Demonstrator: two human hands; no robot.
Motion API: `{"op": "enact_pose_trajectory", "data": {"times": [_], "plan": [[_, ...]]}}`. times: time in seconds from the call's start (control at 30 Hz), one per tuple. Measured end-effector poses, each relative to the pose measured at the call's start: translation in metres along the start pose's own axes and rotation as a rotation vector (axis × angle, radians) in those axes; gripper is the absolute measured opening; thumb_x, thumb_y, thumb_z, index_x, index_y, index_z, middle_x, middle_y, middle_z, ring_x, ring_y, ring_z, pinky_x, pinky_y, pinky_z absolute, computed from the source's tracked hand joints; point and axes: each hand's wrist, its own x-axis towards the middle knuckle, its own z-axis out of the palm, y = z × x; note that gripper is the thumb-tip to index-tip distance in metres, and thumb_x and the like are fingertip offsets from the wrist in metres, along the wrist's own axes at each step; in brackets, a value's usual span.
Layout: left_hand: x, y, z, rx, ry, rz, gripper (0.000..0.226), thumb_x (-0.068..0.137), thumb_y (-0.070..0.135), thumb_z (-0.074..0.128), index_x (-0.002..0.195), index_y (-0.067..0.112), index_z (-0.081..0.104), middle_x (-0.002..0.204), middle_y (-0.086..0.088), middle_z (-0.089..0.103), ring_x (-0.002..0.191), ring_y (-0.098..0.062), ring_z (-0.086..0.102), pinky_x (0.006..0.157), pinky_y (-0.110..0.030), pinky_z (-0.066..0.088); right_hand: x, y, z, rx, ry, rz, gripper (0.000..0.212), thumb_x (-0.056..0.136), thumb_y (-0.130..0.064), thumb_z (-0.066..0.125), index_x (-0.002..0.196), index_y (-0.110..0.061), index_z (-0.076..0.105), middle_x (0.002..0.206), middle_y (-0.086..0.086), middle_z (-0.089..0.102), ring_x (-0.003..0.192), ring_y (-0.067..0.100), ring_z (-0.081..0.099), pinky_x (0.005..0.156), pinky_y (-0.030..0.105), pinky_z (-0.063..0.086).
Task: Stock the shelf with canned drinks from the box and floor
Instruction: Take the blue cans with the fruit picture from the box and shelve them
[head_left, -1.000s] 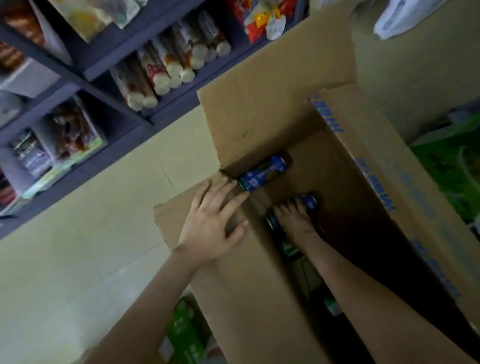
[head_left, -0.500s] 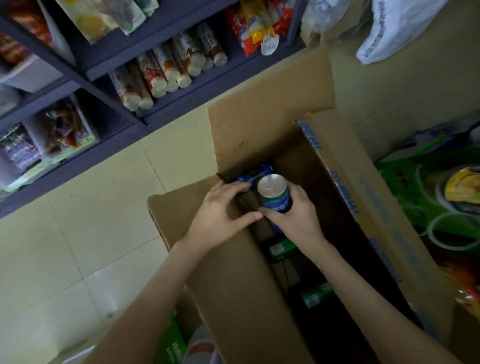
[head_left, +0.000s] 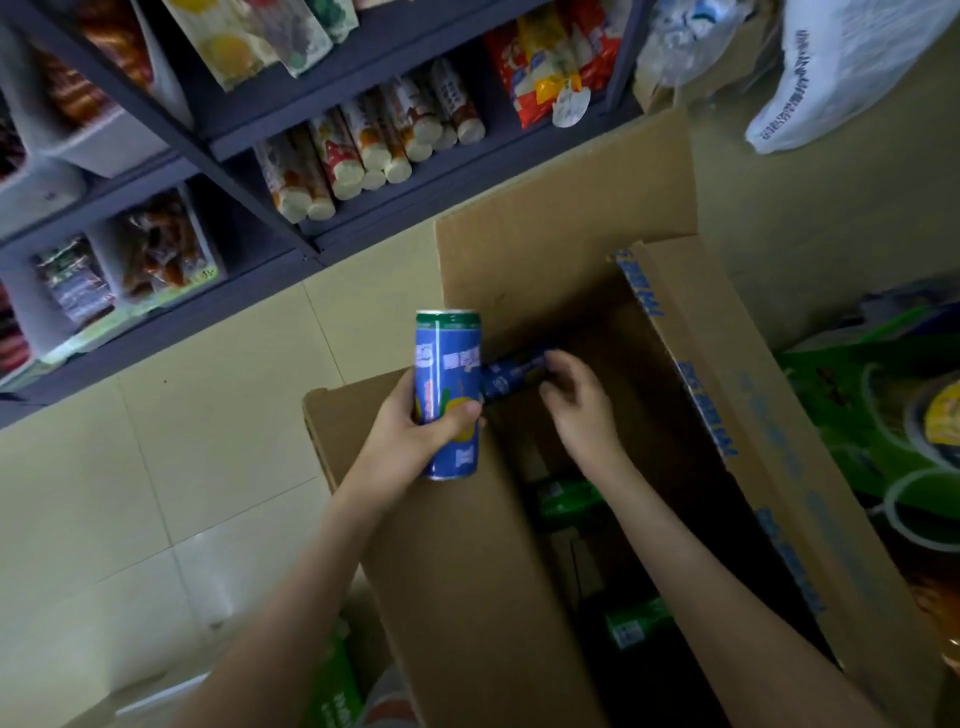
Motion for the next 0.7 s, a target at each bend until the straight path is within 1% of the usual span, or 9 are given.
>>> {"op": "enact_pose_trajectory", "data": {"times": [0.03, 0.1, 0.2, 0.27, 0.37, 0.47, 0.53, 0.63, 0.7], "plan": [[0.001, -0.005, -0.004, -0.059, 0.013, -0.001, 0.034, 0.079, 0.02, 0.074, 0.106, 0.01, 0.056, 0.088, -0.002, 0.072, 0.08, -0.018, 0.069, 0.072, -0.03, 0.055, 0.012, 0.014, 0.006, -0.122, -0.045, 0.009, 0.044, 0.091, -0.01, 0.057, 0.132, -0.019, 0.048, 0.137, 0.002, 0.048, 0.127, 0.016, 0.044, 0.109, 0.027, 0.031], [0.004, -0.013, -0.009, -0.167, 0.016, 0.015, 0.036, 0.076, 0.022, 0.072, 0.105, 0.007, 0.056, 0.085, -0.002, 0.071, 0.076, -0.016, 0.068, 0.067, -0.026, 0.053, 0.04, 0.037, 0.023, -0.384, -0.156, -0.059, 0.06, 0.086, -0.007, 0.062, 0.14, -0.015, 0.037, 0.146, 0.002, 0.036, 0.136, 0.02, 0.032, 0.109, 0.026, 0.024], [0.01, -0.021, -0.013, -0.24, 0.011, 0.048, 0.047, 0.069, 0.029, 0.068, 0.106, 0.003, 0.056, 0.091, -0.009, 0.069, 0.082, -0.022, 0.068, 0.069, -0.029, 0.054, 0.073, 0.057, 0.046, -0.929, -0.343, -0.146, 0.087, 0.08, -0.008, 0.066, 0.15, -0.018, 0.014, 0.155, 0.001, 0.015, 0.142, 0.025, 0.016, 0.115, 0.039, 0.014], [0.013, -0.024, -0.013, -0.252, 0.017, 0.044, 0.047, 0.068, 0.03, 0.068, 0.105, 0.005, 0.056, 0.091, -0.01, 0.07, 0.084, -0.024, 0.068, 0.071, -0.031, 0.055, 0.089, 0.06, 0.054, -1.332, -0.34, -0.226, 0.09, 0.077, -0.015, 0.068, 0.148, -0.021, 0.012, 0.149, 0.005, 0.019, 0.136, 0.028, 0.019, 0.113, 0.045, 0.016], [0.014, -0.032, -0.014, -0.224, -0.002, 0.04, 0.045, 0.068, 0.028, 0.069, 0.106, 0.007, 0.056, 0.091, -0.009, 0.071, 0.085, -0.023, 0.068, 0.071, -0.031, 0.054, 0.096, 0.066, 0.063, -1.602, -0.307, -0.363, 0.079, 0.079, -0.022, 0.065, 0.144, -0.019, 0.021, 0.141, 0.008, 0.027, 0.132, 0.027, 0.025, 0.11, 0.046, 0.02], [0.013, -0.037, -0.015, -0.211, -0.018, 0.031, 0.05, 0.068, 0.028, 0.071, 0.11, 0.006, 0.055, 0.093, -0.008, 0.071, 0.086, -0.022, 0.068, 0.073, -0.03, 0.054, 0.085, 0.076, 0.06, -1.583, -0.389, -0.297, 0.071, 0.084, -0.017, 0.061, 0.143, -0.014, 0.023, 0.143, 0.011, 0.033, 0.133, 0.028, 0.029, 0.111, 0.046, 0.02], [0.012, -0.035, -0.015, -0.23, -0.014, 0.022, 0.056, 0.066, 0.029, 0.072, 0.114, 0.006, 0.054, 0.096, -0.007, 0.071, 0.089, -0.022, 0.068, 0.074, -0.03, 0.054, 0.065, 0.073, 0.045, -1.437, -0.38, -0.225, 0.066, 0.084, -0.012, 0.062, 0.141, -0.012, 0.027, 0.14, 0.012, 0.039, 0.129, 0.029, 0.035, 0.107, 0.044, 0.027], [0.007, -0.021, -0.008, -0.26, -0.012, 0.019, 0.062, 0.064, 0.027, 0.074, 0.118, 0.007, 0.054, 0.1, -0.004, 0.07, 0.092, -0.019, 0.065, 0.081, -0.032, 0.052, 0.021, 0.053, 0.009, -1.08, -0.213, -0.163, 0.063, 0.082, -0.015, 0.066, 0.137, -0.012, 0.034, 0.135, 0.01, 0.045, 0.124, 0.028, 0.041, 0.103, 0.041, 0.036], [-0.003, -0.006, 0.004, -0.292, -0.025, 0.026, 0.055, 0.067, 0.021, 0.074, 0.117, 0.009, 0.054, 0.096, 0.0, 0.069, 0.088, -0.016, 0.065, 0.08, -0.031, 0.053, -0.015, 0.027, -0.018, -0.832, -0.087, -0.145, 0.061, 0.081, -0.022, 0.068, 0.133, -0.013, 0.037, 0.13, 0.008, 0.048, 0.122, 0.025, 0.044, 0.099, 0.037, 0.041]]}}
